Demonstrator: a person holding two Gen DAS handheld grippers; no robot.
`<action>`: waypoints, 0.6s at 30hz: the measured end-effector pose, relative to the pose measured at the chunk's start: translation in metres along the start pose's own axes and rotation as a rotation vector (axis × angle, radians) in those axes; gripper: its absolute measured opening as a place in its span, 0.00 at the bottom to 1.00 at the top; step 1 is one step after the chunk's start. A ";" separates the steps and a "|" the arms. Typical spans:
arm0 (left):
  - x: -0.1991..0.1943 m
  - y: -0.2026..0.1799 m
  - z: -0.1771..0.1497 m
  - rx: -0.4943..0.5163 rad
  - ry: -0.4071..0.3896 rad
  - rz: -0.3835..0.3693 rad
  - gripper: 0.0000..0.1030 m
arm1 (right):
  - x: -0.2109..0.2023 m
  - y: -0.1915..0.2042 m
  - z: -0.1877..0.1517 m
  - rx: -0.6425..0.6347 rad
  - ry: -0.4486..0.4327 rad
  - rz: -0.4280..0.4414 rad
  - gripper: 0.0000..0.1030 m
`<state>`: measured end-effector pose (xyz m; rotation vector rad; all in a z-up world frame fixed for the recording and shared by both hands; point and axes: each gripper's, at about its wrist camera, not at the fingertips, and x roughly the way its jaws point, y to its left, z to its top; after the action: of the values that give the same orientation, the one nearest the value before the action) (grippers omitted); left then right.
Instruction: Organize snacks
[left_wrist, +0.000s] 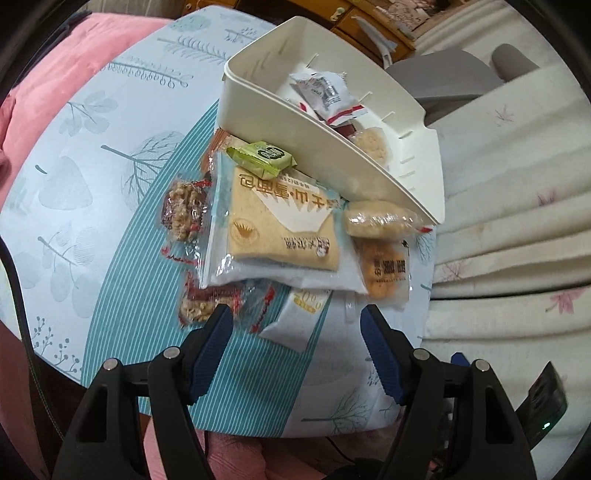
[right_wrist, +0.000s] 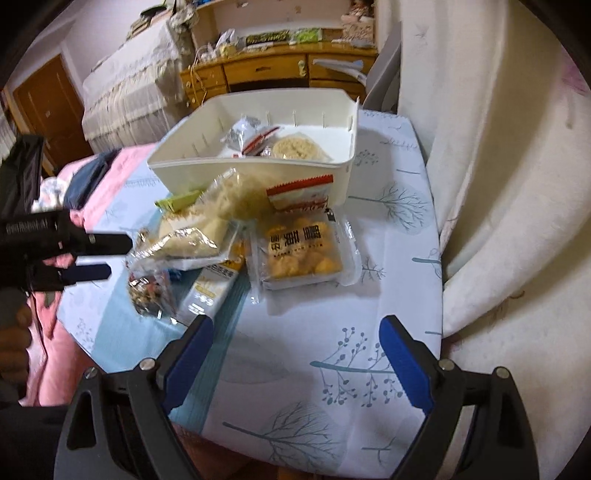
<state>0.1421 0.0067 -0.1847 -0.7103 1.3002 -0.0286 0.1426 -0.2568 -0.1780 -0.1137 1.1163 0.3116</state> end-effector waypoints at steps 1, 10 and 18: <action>0.002 0.001 0.003 -0.010 0.006 0.000 0.68 | 0.004 0.001 0.002 -0.011 0.009 -0.003 0.89; 0.034 0.018 0.032 -0.119 0.103 -0.008 0.68 | 0.046 0.007 0.024 -0.086 0.125 -0.007 0.97; 0.050 0.027 0.054 -0.164 0.124 -0.027 0.68 | 0.083 0.009 0.036 -0.112 0.223 -0.035 0.97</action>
<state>0.1949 0.0326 -0.2360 -0.8771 1.4234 0.0127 0.2049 -0.2239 -0.2362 -0.2715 1.3158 0.3360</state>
